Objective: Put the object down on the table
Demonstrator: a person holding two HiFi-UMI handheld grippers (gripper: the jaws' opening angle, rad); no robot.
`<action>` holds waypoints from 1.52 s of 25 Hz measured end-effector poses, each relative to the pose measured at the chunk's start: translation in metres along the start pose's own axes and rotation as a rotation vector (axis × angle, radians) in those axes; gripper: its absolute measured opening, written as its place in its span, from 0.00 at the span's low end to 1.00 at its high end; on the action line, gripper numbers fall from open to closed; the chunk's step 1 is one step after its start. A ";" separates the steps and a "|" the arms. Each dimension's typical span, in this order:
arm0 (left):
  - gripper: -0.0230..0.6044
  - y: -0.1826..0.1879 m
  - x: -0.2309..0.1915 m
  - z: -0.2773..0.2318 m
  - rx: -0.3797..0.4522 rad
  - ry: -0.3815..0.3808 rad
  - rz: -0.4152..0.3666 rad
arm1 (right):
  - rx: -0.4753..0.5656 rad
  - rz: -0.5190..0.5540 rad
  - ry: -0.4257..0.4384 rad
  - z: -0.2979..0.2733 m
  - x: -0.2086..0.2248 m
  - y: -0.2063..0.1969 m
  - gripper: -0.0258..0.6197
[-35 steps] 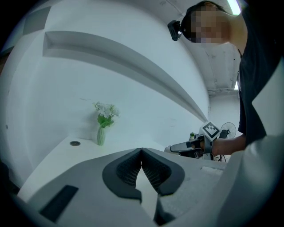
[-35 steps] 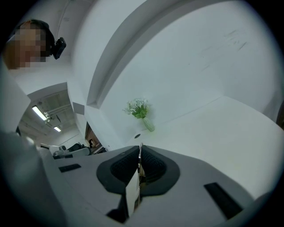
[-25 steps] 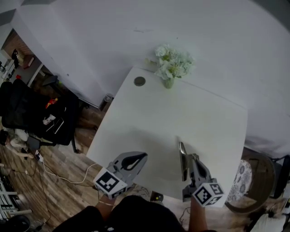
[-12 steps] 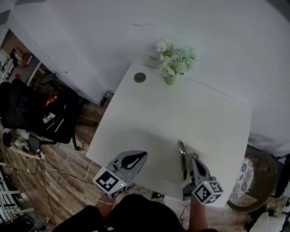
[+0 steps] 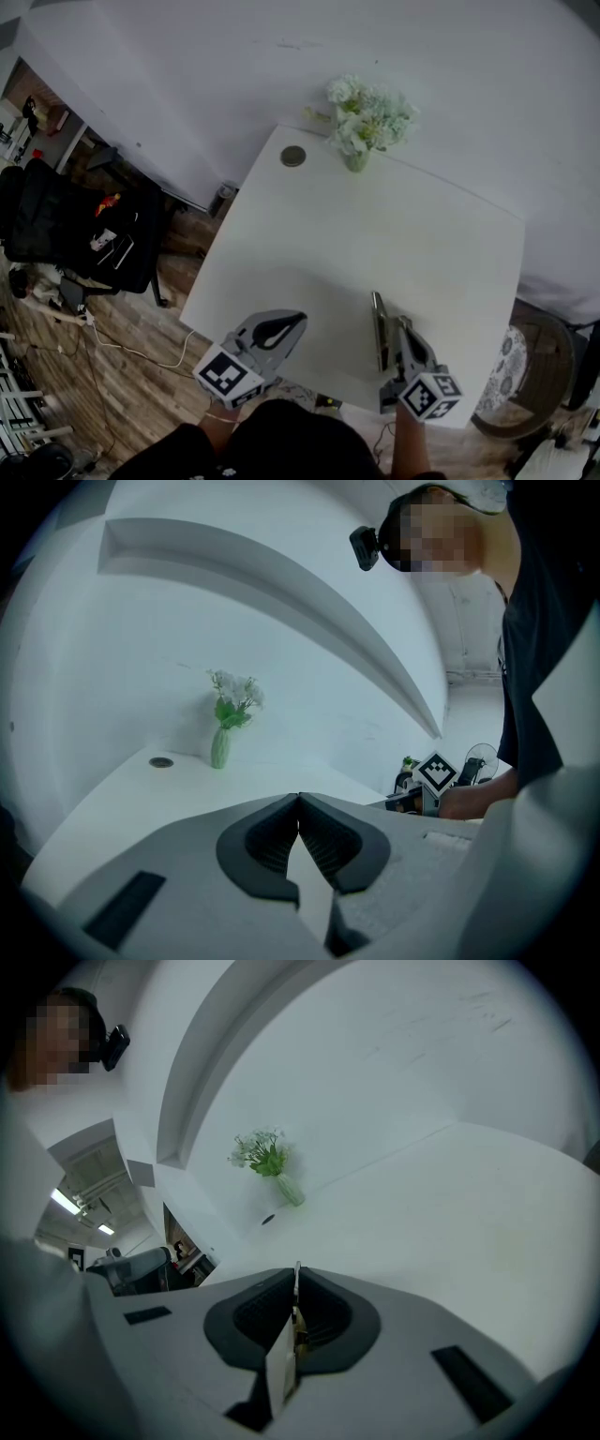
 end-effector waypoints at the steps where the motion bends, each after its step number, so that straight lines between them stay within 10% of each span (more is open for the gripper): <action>1: 0.03 0.000 0.000 0.000 0.000 -0.001 0.000 | -0.002 0.000 -0.002 0.000 0.001 -0.001 0.06; 38: 0.03 0.000 0.009 0.010 0.007 0.019 -0.003 | -0.048 0.143 -0.147 0.002 0.018 0.002 0.24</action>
Point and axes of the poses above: the fingertips, and each gripper's own axes: z backward along the fingers, x to its right, y out of its top, the point moved 3 cm from there along z, backward along the fingers, and after that the axes turned 8 degrees about -x, right-handed, at the moved point
